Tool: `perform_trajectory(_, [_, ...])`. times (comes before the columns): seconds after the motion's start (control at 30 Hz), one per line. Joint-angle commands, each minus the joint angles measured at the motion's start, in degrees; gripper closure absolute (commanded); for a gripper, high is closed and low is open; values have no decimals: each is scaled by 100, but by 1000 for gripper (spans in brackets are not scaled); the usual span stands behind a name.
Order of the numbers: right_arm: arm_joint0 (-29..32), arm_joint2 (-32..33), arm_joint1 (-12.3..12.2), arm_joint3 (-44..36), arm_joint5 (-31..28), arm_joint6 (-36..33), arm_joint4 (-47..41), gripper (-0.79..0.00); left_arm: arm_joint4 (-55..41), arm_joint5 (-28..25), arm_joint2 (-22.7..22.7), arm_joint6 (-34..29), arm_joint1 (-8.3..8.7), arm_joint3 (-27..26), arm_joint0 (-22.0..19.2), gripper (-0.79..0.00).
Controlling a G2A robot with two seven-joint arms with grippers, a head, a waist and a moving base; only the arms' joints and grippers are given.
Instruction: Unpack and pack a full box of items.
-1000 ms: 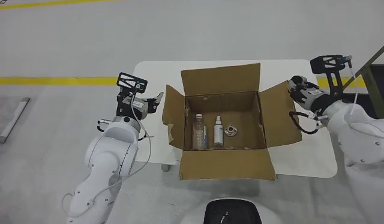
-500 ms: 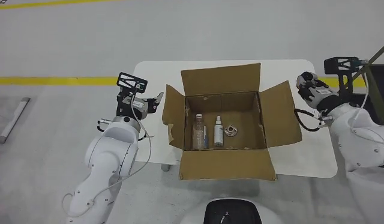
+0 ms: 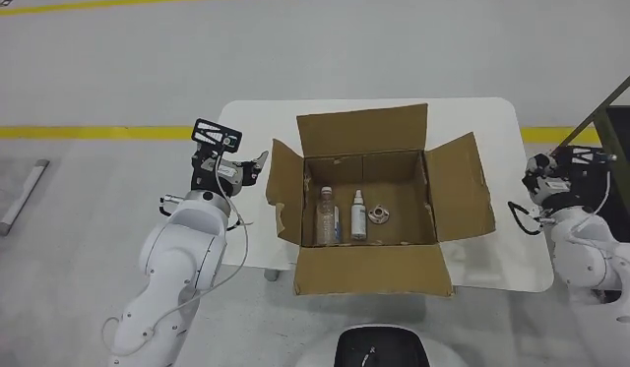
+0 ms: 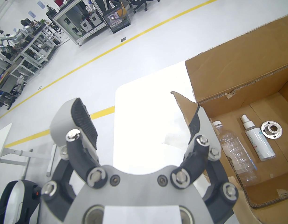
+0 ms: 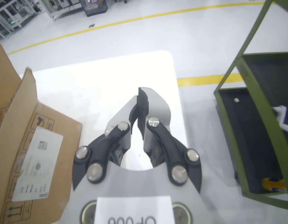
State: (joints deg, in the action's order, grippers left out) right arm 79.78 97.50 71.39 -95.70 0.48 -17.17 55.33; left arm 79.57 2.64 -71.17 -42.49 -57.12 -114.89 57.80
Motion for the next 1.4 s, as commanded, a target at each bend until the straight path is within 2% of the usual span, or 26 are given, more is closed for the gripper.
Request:
perform_trajectory(0.0, [-83, -265, 30, 68, -207, -17, -363, 0, 0, 0, 0, 0, 0, 0, 0, -785])
perform_trajectory(0.13, [-143, -617, 41, -117, -832, -133, -581, 0, 0, 0, 0, 0, 0, 0, 0, -785])
perform_trajectory(0.37, [-19, -791, -14, -628, -1963, -541, -852, 0, 0, 0, 0, 0, 0, 0, 0, -785])
perform_trajectory(0.6, [83, -1058, -54, -1106, -2467, -920, -902, 0, 0, 0, 0, 0, 0, 0, 0, -785])
perform_trajectory(0.77, [21, -1345, -80, -1030, -2528, -1318, -551, 0, 0, 0, 0, 0, 0, 0, 0, -785])
perform_trajectory(0.83, [-58, -1453, -91, -963, -2330, -1486, -85, 0, 0, 0, 0, 0, 0, 0, 0, -785])
perform_trajectory(0.87, [-74, -1542, -80, -915, -2181, -1554, -123, 0, 0, 0, 0, 0, 0, 0, 0, -785])
perform_trajectory(1.03, [-251, -1671, -66, -847, -1827, -1914, -549, 0, 0, 0, 0, 0, 0, 0, 0, -785])
perform_trajectory(1.23, [-327, -1422, -61, -874, -1659, -1607, -1462, 0, 0, 0, 0, 0, 0, 0, 0, -785])
perform_trajectory(1.33, [-351, -1158, -72, -950, -1517, -1447, -1884, 0, 47, -200, -8, 313, -2, 42, 149, -785])
perform_trajectory(1.37, [-362, -1064, -75, -969, -1435, -1388, -2001, 0, 123, -297, -15, 377, 2, 68, 183, -588])
